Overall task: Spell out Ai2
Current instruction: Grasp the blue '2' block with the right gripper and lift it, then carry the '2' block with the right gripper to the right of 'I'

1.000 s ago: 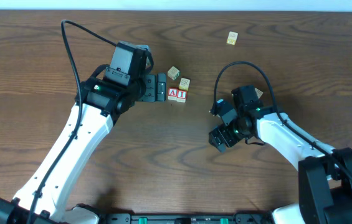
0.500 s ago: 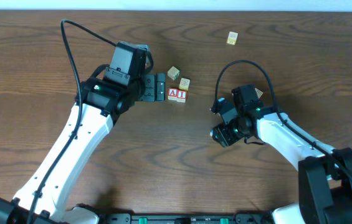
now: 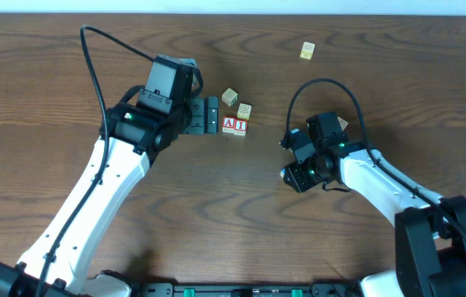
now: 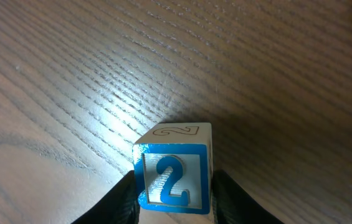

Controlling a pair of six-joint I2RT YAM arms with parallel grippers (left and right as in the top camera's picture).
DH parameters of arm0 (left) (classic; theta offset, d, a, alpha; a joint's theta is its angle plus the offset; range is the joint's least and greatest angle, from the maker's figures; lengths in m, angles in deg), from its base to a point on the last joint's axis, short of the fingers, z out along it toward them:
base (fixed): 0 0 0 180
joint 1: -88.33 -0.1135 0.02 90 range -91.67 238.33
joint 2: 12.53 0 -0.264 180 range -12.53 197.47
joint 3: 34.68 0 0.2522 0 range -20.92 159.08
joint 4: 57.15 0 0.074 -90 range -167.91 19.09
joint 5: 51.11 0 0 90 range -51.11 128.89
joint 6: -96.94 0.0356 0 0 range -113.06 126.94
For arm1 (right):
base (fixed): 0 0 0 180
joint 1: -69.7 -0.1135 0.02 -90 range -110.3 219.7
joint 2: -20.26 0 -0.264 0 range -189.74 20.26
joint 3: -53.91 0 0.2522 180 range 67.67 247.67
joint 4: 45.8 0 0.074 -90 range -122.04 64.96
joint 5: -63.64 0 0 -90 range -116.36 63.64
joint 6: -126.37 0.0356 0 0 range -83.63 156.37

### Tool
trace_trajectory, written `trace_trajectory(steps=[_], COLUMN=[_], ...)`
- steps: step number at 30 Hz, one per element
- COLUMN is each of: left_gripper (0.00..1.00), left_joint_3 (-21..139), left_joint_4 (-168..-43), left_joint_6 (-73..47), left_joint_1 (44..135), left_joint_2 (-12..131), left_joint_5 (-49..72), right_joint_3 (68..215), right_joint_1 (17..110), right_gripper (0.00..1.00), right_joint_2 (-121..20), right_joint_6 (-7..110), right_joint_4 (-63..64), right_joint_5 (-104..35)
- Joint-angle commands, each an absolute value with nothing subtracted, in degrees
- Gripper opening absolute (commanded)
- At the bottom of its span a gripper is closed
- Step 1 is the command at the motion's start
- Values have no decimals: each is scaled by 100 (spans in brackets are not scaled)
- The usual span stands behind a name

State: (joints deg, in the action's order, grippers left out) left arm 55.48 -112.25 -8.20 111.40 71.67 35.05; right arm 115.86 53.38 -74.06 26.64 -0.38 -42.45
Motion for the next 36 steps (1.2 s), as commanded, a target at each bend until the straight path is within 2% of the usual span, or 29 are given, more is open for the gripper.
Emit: trace_trajectory(steps=[1, 2, 5, 7, 10, 14, 17, 20, 28, 36], left_gripper=[95, 95, 95, 95, 95, 95, 95, 95, 95, 95], left_joint_3=[5585, 5585, 5585, 5585, 5585, 5585, 5585, 5585, 5585, 5585], left_joint_4=[-11219, -11219, -11221, -11219, -11217, -11214, -11197, -11129, -11092, -11075], left_joint_6=[-761, -761, -761, -761, -761, -761, -759, -761, -759, -759], left_joint_1=[11122, 11122, 11122, 11122, 11122, 11122, 11122, 11122, 11122, 11122], left_joint_2=[7097, 7097, 7097, 7097, 7097, 7097, 7097, 7097, 7097, 7097], left_joint_5=[3636, 3636, 3636, 3652, 3654, 3654, 3654, 3654, 3654, 3656], right_joint_3=[11566, 11566, 11566, 11566, 11566, 11566, 11566, 11568, 11761, 12342], right_joint_1=[5253, 5253, 5253, 5253, 5253, 5249, 5244, 5177, 4868, 4698], right_gripper=[39, 38, 28, 29, 25, 24, 27, 22, 21, 20], right_joint_2=[-7415, -7415, -7415, -7415, -7415, -7415, -7415, -7415, -7415, -7526], right_joint_6=[2882, 2926, 3107, 3273, 3820, 4465, 4994, 5483, 6115, 6253], right_joint_4=[-100, -106, -165, -213, -355, -674, -904, -882, -845, -821], right_joint_5=[-4283, -4274, -4217, -4145, -3983, -3974, -3810, -3378, -2947, -2656])
